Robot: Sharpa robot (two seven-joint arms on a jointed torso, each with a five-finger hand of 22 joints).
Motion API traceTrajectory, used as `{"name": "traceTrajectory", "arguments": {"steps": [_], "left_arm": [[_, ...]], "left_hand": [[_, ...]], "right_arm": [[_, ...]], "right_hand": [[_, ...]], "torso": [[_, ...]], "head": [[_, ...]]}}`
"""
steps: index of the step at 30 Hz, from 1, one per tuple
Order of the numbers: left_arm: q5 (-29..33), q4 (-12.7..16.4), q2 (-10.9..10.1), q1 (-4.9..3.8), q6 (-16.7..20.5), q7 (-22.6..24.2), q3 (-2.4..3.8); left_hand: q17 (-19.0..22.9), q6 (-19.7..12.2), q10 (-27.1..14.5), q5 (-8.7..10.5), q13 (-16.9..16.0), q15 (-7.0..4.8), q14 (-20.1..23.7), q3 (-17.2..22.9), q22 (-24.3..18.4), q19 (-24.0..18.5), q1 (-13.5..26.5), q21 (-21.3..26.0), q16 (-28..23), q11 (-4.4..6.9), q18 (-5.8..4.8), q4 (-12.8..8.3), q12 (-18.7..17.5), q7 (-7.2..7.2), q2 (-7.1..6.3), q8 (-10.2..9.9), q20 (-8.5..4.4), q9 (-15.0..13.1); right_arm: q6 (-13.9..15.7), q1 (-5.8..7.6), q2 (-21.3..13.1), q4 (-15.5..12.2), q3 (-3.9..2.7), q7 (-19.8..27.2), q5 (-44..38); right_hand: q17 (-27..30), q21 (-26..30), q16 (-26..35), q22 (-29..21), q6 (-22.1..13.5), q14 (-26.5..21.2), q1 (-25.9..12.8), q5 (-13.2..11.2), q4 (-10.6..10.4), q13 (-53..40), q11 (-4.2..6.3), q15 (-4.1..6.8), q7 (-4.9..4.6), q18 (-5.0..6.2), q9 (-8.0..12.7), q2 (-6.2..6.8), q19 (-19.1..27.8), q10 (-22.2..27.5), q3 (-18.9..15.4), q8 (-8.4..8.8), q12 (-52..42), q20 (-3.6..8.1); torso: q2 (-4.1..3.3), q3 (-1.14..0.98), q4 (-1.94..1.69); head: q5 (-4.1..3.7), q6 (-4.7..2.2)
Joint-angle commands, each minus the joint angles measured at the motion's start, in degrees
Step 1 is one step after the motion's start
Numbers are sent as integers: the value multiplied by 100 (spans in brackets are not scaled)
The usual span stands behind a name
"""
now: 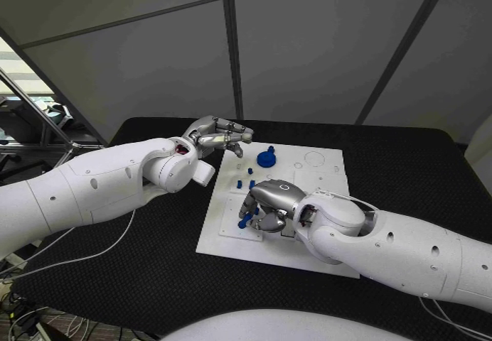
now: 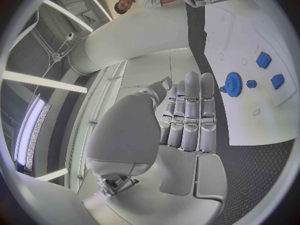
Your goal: Assemble the parts on the task board
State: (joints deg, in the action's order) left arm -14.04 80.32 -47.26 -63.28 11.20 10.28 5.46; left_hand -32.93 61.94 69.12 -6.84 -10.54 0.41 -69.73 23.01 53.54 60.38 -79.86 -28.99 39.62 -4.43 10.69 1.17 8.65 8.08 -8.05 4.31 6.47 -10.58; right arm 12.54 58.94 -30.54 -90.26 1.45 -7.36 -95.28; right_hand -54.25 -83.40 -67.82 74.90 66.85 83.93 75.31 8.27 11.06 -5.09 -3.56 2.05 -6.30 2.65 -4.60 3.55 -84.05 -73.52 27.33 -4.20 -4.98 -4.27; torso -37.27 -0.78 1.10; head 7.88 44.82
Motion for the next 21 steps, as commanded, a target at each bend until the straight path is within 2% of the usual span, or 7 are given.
{"name": "traceTrajectory", "arguments": {"steps": [1,2,6,9,11,14,21], "left_arm": [[24,4,2,-9,-51,48,6],[24,4,3,-9,-52,47,6],[24,4,6,-9,-57,43,6],[24,5,5,-9,-61,40,6],[25,5,4,-9,-65,36,6],[25,5,1,-9,-79,27,6],[25,6,-2,-9,-87,20,6]], "left_hand": [[6,9,-7,-33,-6,5,40,-13,-7,12,-17,40,-27,-18,-32,-36,-12,42,40,-31,6,0],[6,9,-7,-33,-6,5,40,-13,-7,12,-17,40,-27,-18,-32,-36,-12,42,40,-31,6,0],[6,9,-7,-33,-6,5,40,-13,-7,12,-17,40,-27,-18,-32,-36,-12,42,40,-31,6,0],[6,9,-7,-33,-6,5,40,-13,-7,12,-17,40,-27,-18,-32,-36,-12,42,40,-31,6,0],[6,9,-7,-33,-6,5,40,-13,-7,12,-17,40,-27,-18,-32,-36,-12,42,40,-31,6,0],[6,9,-7,-33,-6,5,40,-13,-7,12,-17,40,-27,-18,-32,-36,-12,42,40,-31,6,0],[11,8,-9,-33,-10,7,36,-17,-14,16,-9,53,-39,-19,-32,-38,-12,43,50,-35,9,1]], "right_arm": [[-150,6,27,8,5,-140,-175],[-150,6,36,8,11,-143,-181],[-72,7,61,-6,102,-134,-199],[19,8,77,2,131,-102,-203],[88,8,85,11,143,-78,-201],[192,8,91,19,153,-37,-188],[485,8,80,7,161,56,-136]], "right_hand": [[4,14,-10,736,29,46,-12,15,-6,-6,106,25,-22,-52,-4,-50,-166,-154,24,19,12,37],[5,14,-10,736,30,46,-15,14,-6,-6,106,25,-22,-51,-4,-49,-165,-154,23,19,13,37],[28,42,-5,707,-108,35,-104,-21,-13,24,64,-8,-59,-44,29,13,-145,-21,17,73,120,20],[153,156,68,582,-250,-4,-274,-74,-42,105,-31,-100,-120,-12,60,160,-69,339,-10,71,160,-38],[274,263,145,467,-406,-41,-400,-133,-61,133,-85,-149,-139,19,84,291,1,555,-47,75,155,-90],[400,357,223,370,-544,-74,-496,-186,-73,131,-123,-172,-129,48,88,420,58,760,-127,71,153,-134],[471,426,262,300,-664,-86,-540,-204,-92,110,-146,-190,-86,67,86,485,95,902,-246,68,142,-164]], "torso": [[-1,3,-4],[-1,3,-4],[2,2,-2],[3,5,-3],[2,5,-2],[2,2,1],[3,2,0]], "head": [[-1,-1],[-1,-1],[-3,0],[-2,-1],[-2,-3],[3,-3],[4,-8]]}}
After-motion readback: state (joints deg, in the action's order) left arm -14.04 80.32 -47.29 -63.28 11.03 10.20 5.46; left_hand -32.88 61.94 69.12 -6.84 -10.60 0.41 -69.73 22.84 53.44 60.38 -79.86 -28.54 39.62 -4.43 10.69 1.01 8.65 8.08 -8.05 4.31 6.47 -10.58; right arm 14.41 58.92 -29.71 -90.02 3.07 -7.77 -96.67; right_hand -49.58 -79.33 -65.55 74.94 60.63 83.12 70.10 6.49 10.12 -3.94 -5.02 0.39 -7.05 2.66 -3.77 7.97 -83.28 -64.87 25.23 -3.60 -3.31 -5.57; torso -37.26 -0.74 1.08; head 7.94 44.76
